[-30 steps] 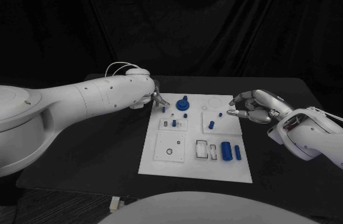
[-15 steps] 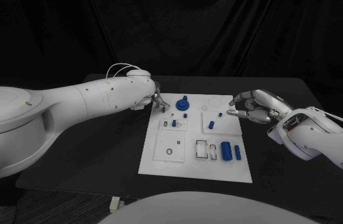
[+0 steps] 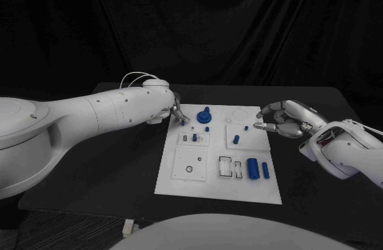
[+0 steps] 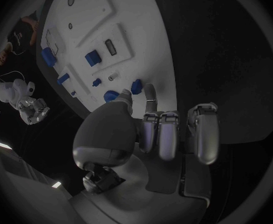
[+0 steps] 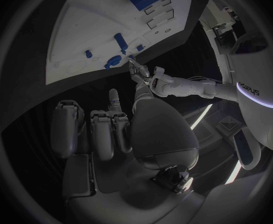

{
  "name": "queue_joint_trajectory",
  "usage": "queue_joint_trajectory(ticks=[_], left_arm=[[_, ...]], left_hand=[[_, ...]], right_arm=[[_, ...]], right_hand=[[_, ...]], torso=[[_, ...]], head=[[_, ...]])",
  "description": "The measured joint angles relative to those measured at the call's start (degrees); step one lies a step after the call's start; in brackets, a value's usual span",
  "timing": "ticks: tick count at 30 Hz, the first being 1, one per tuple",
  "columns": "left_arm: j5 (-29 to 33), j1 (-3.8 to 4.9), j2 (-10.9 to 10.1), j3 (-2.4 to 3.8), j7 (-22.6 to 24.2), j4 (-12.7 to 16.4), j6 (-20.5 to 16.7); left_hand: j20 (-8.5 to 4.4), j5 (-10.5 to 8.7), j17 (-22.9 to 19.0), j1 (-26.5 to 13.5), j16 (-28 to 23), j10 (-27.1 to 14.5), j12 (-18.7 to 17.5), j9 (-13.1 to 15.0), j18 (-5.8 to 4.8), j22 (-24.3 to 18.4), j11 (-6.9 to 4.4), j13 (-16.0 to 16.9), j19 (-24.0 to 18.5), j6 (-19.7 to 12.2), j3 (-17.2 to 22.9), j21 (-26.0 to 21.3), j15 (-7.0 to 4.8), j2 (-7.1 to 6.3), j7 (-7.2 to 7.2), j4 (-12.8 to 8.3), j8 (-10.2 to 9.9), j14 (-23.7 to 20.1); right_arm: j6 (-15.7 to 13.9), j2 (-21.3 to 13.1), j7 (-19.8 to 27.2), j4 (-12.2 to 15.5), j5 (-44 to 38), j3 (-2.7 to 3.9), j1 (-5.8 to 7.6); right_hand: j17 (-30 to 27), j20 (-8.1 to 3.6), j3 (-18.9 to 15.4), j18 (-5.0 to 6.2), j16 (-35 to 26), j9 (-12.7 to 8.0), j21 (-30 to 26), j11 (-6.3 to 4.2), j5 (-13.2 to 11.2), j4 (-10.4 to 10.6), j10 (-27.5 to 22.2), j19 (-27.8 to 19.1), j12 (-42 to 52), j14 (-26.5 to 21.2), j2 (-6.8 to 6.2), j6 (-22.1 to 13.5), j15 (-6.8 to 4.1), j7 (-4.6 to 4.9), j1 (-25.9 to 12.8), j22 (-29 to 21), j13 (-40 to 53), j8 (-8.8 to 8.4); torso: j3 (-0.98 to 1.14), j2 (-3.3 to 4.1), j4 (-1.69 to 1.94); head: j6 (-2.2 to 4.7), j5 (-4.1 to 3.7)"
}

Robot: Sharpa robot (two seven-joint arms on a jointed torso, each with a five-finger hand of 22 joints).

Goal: Assemble the parts on the task board

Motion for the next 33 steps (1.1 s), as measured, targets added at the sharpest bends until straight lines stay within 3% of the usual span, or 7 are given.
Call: queue_joint_trajectory(ticks=[13, 27, 33], left_arm=[[-0.02, -0.14, 0.14, 0.0, 0.26, -0.06, 0.32], [-0.03, -0.31, 0.31, 0.0, 0.37, -0.08, 0.71], [-0.03, -0.34, 0.32, 0.0, 0.41, -0.08, 0.76]], left_hand=[[0.0, 5.67, 0.0, 2.79, 0.0, 0.0, 0.0, -0.39, 0.0, 0.0, 0.0, 0.0, 0.0, 0.2, 0.71, -0.3, 0.0, 0.35, 0.2, -0.24, -1.01, 0.0], [0.0, 8.94, -0.01, 4.74, 0.0, 0.0, 0.0, -0.56, 0.0, 0.0, 0.0, 0.0, 0.0, 0.41, 1.4, -0.3, 0.0, 0.52, -0.01, -0.3, -1.51, 0.0], [0.0, 12.63, -0.01, 7.34, 0.0, 0.0, 0.0, -0.63, 0.0, 0.0, -0.4, 0.0, 0.0, 1.13, 2.44, -0.3, 0.0, 0.45, -0.31, -1.02, -1.77, 0.0]], right_arm=[[0.11, 0.0, -0.06, -0.02, 0.0, 0.0, 0.0], [0.21, 0.09, -0.11, -0.16, 0.0, 0.0, 0.0], [0.26, 0.15, -0.14, -0.21, 0.0, 0.0, 0.0]], right_hand=[[0.0, 0.0, 0.0, 0.0, 0.0, 0.01, 0.0, 0.0, 0.0, 0.0, 0.0, 0.0, 0.0, 0.0, 0.0, 0.0, 0.0, 0.0, 0.0, 0.04, -0.01, 0.0], [-0.01, 0.0, 0.0, 0.0, 0.0, 0.01, -0.23, 0.0, 0.0, 0.0, 0.0, 0.0, 0.0, 0.0, 0.0, 0.0, 0.0, 0.0, 0.0, 0.03, -0.01, 0.0], [-0.01, 0.0, 0.0, 0.0, 0.0, 0.01, -0.44, 0.0, 0.0, 0.0, 0.0, 0.0, 0.0, 0.0, 0.0, 0.0, 0.0, 0.0, 0.0, 0.03, -0.01, 0.0]], torso=[[-0.01, 0.01, 0.0], [-0.01, 0.02, 0.0], [-0.01, 0.01, 0.0]], head=[[0.0, -0.05], [0.0, -0.02], [0.0, -0.03]])
